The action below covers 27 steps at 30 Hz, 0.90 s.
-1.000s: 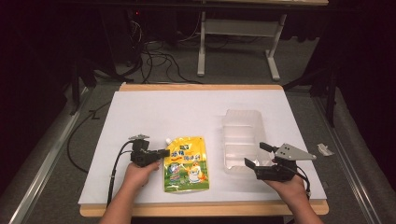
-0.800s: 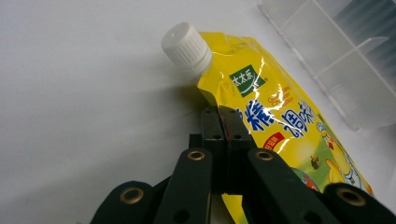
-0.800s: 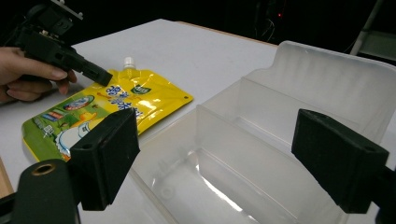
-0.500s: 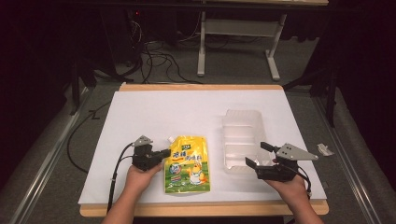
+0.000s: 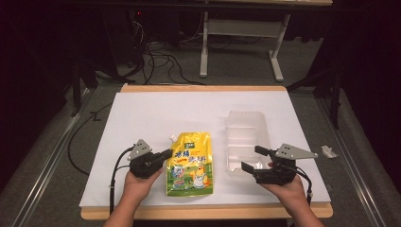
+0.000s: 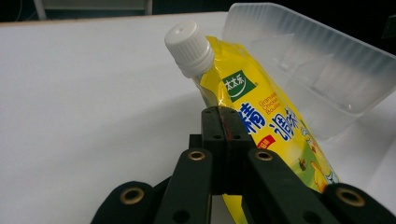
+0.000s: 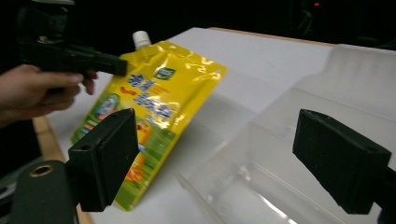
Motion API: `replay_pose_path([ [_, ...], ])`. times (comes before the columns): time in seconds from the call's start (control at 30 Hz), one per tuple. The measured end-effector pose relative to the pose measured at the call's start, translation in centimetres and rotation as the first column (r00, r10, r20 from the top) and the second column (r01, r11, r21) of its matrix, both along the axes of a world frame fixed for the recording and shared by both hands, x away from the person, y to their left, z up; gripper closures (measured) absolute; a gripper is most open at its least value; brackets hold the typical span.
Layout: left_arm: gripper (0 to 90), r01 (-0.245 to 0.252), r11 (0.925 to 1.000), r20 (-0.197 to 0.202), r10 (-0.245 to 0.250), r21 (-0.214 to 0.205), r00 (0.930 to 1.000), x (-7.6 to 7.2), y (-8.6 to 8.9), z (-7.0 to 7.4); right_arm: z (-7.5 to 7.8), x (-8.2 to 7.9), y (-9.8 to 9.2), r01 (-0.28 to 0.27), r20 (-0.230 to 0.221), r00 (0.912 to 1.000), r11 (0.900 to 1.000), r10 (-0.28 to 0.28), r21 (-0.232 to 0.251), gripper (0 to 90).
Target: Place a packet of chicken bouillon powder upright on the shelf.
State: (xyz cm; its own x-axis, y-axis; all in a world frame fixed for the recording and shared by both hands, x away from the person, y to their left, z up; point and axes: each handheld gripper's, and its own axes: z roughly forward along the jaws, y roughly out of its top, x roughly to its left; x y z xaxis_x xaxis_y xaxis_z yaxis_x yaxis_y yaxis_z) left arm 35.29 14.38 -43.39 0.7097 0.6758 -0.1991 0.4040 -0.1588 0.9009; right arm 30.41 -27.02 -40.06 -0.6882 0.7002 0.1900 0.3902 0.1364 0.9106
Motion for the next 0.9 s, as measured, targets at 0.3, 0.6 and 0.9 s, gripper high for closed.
replay_pose_path([
  [0.3, 90.0, 0.033, 0.9992, 0.085, -0.035, 0.021, 0.9957, -1.1, -0.2, 1.0, 2.1, 2.9, 4.7, -0.104, -0.085, 0.9910, 0.9946, 0.103, 0.001, 15.2],
  [0.6, 90.0, 0.055, 0.9979, 0.144, -0.059, 0.035, 0.9878, -2.0, -0.3, 1.6, 2.5, 6.8, 9.1, -0.119, -0.164, 0.9800, 0.9923, 0.113, -0.032, 15.9],
  [0.9, 90.0, 0.071, 0.9967, 0.171, -0.077, 0.038, 0.9823, -2.5, -0.1, 1.8, 1.4, 8.8, 10.2, -0.104, -0.232, 0.9688, 0.9929, 0.088, -0.058, 15.8],
])
